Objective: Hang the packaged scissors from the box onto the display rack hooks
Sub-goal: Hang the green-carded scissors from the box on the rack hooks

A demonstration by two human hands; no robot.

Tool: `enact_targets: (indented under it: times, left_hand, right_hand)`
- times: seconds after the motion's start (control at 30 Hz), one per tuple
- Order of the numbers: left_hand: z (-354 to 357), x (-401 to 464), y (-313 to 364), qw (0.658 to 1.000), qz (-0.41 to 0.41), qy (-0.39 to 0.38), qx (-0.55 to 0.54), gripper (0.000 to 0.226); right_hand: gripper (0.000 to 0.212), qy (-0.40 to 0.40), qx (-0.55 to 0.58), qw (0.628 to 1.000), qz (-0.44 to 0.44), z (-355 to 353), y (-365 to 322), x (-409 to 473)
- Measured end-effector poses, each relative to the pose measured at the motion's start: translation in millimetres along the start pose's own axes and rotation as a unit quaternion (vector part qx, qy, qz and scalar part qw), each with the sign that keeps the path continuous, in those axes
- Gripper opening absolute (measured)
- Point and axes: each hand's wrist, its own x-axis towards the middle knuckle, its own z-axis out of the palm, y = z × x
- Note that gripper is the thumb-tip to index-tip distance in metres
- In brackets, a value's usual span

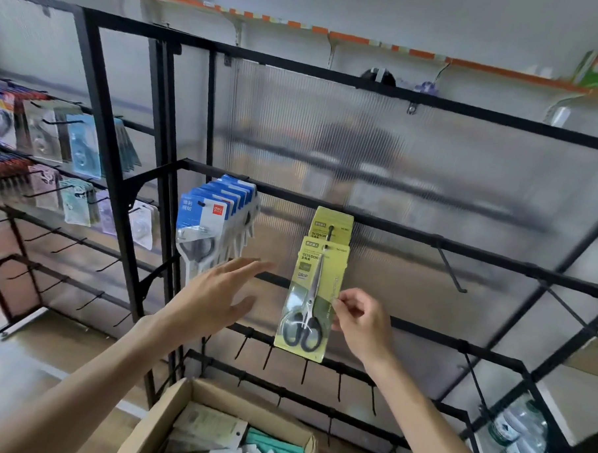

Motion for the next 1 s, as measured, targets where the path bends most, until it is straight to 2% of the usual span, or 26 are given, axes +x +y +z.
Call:
enact_targets:
  times: [0.1,0.4,0.57,0.77,1.0]
  left_hand:
    - [1,4,2,1.000,-0.002,-0.008,-0.005,0.065]
    - [8,18,6,0.999,0.009,-0.043,0.009,0.066]
    - [21,-11,-17,0.998,-0.006,-0.056,-0.007,0.068]
    - [42,-36,-35,0.990,-0.027,-0.137,-0.010,0.072]
    - [66,-32,-26,0.984,-0.011,-0.174,-0.045,0.073]
  right_hand:
    - [0.009,0.000,0.006,0.999,0.037,3,-2,9]
    - [0.008,0.040,-0.061,0.995,0.068,18,-5,64]
    - [0.016,0.048,-0.130,0.990,0.006,15,8,40]
    - [0.024,0.020,-0.201,0.979,-0.040,11,36,3]
    - [0.029,-0.002,-0.224,0.973,-0.046,16,56,-15]
